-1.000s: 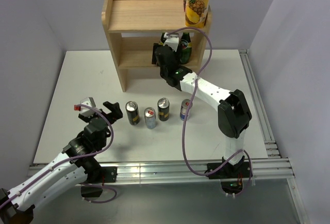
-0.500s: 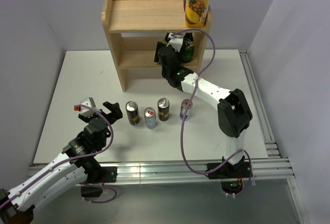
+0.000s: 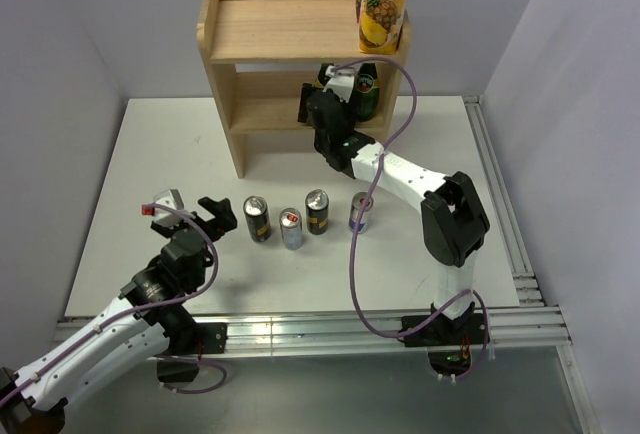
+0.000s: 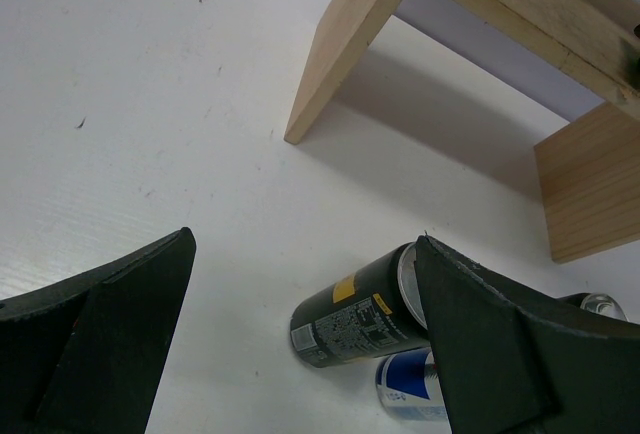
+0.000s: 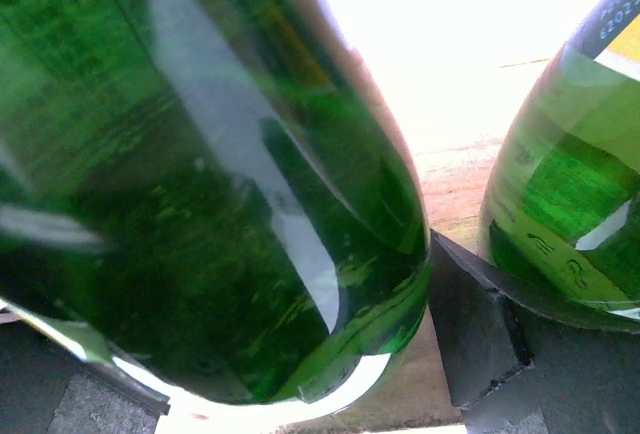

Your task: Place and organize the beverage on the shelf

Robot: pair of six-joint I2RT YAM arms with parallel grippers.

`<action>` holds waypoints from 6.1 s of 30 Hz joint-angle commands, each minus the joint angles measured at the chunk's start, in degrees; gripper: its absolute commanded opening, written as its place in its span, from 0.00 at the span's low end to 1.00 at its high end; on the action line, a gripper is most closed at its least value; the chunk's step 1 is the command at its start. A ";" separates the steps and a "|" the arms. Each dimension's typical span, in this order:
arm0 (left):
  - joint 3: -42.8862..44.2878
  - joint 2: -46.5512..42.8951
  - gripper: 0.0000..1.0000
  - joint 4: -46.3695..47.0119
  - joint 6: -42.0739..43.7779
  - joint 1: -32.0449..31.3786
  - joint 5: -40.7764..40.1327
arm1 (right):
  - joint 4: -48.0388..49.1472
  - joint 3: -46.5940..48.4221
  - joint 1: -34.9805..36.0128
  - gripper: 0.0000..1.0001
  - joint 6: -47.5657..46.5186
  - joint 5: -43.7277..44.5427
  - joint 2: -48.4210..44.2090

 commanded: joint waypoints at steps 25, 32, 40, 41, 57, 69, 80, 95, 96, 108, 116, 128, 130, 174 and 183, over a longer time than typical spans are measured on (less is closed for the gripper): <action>-0.33 -1.23 0.99 0.82 0.28 -0.22 -0.21 | -2.00 -16.40 5.99 1.00 2.96 -0.73 -7.87; -0.33 -1.14 0.99 0.82 0.46 -0.22 0.58 | -4.45 -19.47 9.68 1.00 5.59 2.00 -12.08; 0.20 1.23 0.99 2.40 2.39 -0.31 7.78 | -12.27 -26.59 16.78 1.00 10.78 8.15 -28.95; 0.20 1.41 0.99 2.31 2.39 -0.40 8.57 | -12.80 -27.47 17.50 1.00 10.95 8.59 -32.45; -1.74 9.40 0.99 11.53 6.26 -1.81 13.59 | -24.50 -36.17 23.56 1.00 18.34 10.26 -52.87; 0.81 18.19 0.99 16.02 7.49 -6.28 12.28 | -24.85 -43.03 24.45 1.00 21.33 8.42 -57.80; 3.62 30.23 0.99 13.91 -1.21 -8.75 -0.02 | -26.78 -45.05 24.45 1.00 22.03 7.98 -62.63; -1.21 42.98 0.99 31.13 -0.68 -8.93 -2.14 | -29.95 -49.53 24.54 1.00 24.58 7.80 -69.75; -1.56 43.42 0.99 31.66 -0.60 -8.93 -2.23 | -29.95 -49.80 24.45 1.00 24.67 7.72 -70.01; 0.10 55.54 0.99 37.55 -2.09 -8.93 -7.23 | -29.07 -52.43 24.54 1.00 25.11 7.10 -69.92; 0.55 60.39 0.71 40.01 -2.53 -9.01 -9.61 | -30.30 -52.96 24.54 1.00 25.11 8.15 -71.51; 4.58 54.25 0.00 27.81 -3.51 -9.89 -11.29 | -30.65 -53.58 24.54 0.98 24.93 8.24 -72.39; 7.03 49.68 0.00 21.60 -3.06 -10.07 -11.37 | -30.39 -53.67 24.54 0.98 24.67 8.15 -72.04; 52.66 63.55 0.00 21.12 25.07 11.46 8.40 | -25.64 -59.55 24.71 0.97 28.09 4.81 -71.07; 54.07 65.57 0.00 22.08 24.46 13.57 8.31 | -26.34 -60.87 24.80 0.97 29.15 4.90 -71.42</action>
